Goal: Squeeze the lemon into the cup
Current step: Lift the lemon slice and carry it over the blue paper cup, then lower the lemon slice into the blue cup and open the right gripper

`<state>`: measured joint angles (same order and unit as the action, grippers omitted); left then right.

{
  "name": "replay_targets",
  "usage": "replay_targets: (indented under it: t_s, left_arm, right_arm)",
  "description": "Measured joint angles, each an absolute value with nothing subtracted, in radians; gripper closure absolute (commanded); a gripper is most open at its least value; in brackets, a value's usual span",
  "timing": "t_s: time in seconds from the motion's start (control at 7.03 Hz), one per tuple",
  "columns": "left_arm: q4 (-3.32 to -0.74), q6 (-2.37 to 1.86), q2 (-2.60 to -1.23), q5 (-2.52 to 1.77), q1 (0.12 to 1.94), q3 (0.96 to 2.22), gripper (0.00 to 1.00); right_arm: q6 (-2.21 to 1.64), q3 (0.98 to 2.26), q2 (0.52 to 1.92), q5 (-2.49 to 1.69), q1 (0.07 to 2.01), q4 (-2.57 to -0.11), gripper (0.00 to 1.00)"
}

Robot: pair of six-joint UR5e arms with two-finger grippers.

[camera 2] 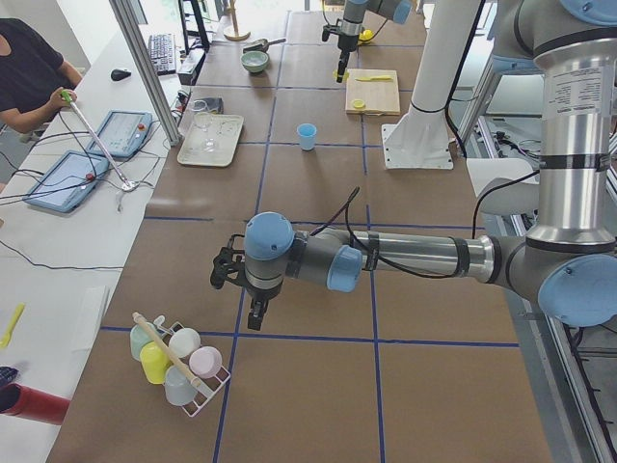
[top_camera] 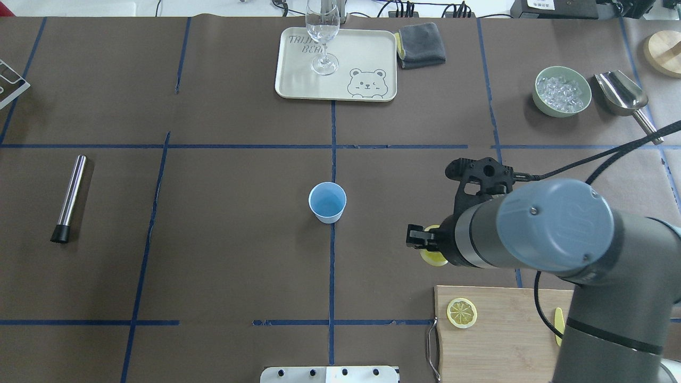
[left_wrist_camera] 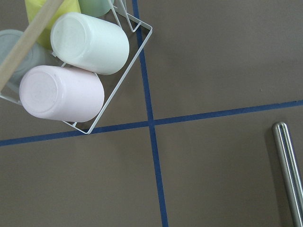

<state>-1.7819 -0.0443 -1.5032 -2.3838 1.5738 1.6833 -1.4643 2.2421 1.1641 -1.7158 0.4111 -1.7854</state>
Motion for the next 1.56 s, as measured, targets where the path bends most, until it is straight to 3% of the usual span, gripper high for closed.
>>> replay_targets:
  t_s: [0.85,1.14,1.56]
  left_arm:
    - [-1.783,-0.045,-1.505,-2.384,1.574,1.684,0.0]
    - [-1.783,-0.044,-1.505,-2.384,1.574,1.686,0.0]
    - [-1.782,-0.042,-1.504,-2.384,1.574,1.685,0.0]
  right_arm:
    - [-1.474,1.798,0.773,-1.743,0.507,-1.77,0.43]
    - [-1.475,1.655,0.706,-1.764,0.507,-1.71,0.41]
    - [-1.476,1.566,0.678,-1.775,0.489,-1.687,0.41]
